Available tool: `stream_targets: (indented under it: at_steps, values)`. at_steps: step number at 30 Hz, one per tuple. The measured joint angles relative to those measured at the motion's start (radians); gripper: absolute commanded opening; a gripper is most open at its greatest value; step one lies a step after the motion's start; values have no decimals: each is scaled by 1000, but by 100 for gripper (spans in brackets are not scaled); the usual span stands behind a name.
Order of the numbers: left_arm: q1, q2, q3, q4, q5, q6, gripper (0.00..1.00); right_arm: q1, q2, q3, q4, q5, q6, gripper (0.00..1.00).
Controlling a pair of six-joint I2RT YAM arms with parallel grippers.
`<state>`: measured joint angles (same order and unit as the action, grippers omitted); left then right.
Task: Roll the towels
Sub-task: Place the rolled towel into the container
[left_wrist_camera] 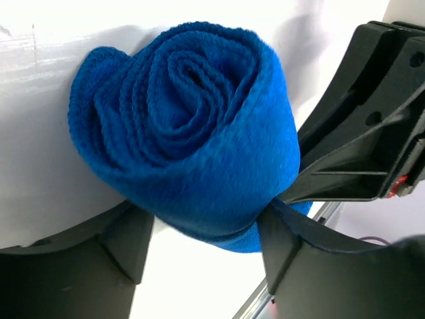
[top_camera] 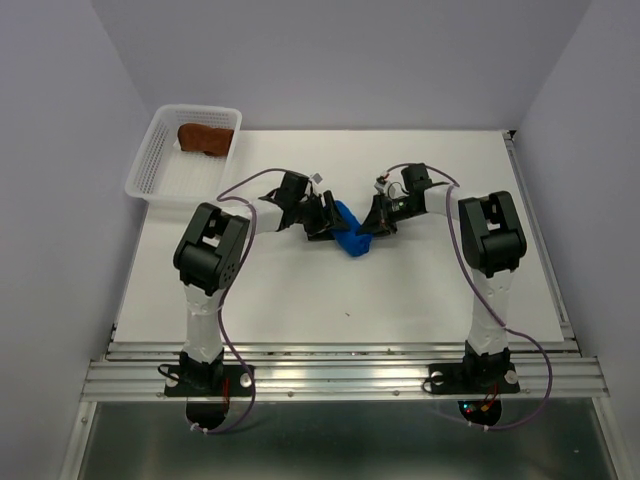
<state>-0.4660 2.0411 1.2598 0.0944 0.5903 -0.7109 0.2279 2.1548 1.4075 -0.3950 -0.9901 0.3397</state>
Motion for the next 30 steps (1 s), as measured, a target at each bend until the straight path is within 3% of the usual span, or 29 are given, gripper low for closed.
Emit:
stream_targets:
  at_steps: [1,4,5,6,9,13,17,19,20,21,25,30]
  values:
    - [-2,6,2,3,-1,-5,68,0,0,1,-2,2,-3,8]
    - [-7,25,19,16,-1,-18,46,-1,0,9,-10,14,-13,17]
    - [-10,32,27,18,-3,-23,11,-2,0,11,-13,15,-16,19]
    - [-12,37,33,20,-2,-24,0,-3,0,13,-15,18,-21,22]
    - [-19,55,64,26,-6,-34,0,-5,0,18,-16,36,-32,36]
    - [-23,56,68,34,-32,-43,0,-6,-33,16,-24,81,-58,43]
    - [-32,34,66,41,-104,-39,0,-4,-180,-20,-25,201,-89,70]
    - [-29,10,59,45,-144,-34,0,-4,-275,-35,-24,238,-94,76]
    - [-23,-13,48,56,-163,-32,0,-5,-323,-39,-16,257,-93,84]
    - [-17,-29,41,61,-173,-31,0,-5,-385,-45,-3,282,-94,100]
    - [33,-119,11,115,-206,-32,0,-5,-565,-48,39,359,-82,100]
    - [109,-209,10,177,-215,-29,0,-5,-652,-57,74,450,-71,100]
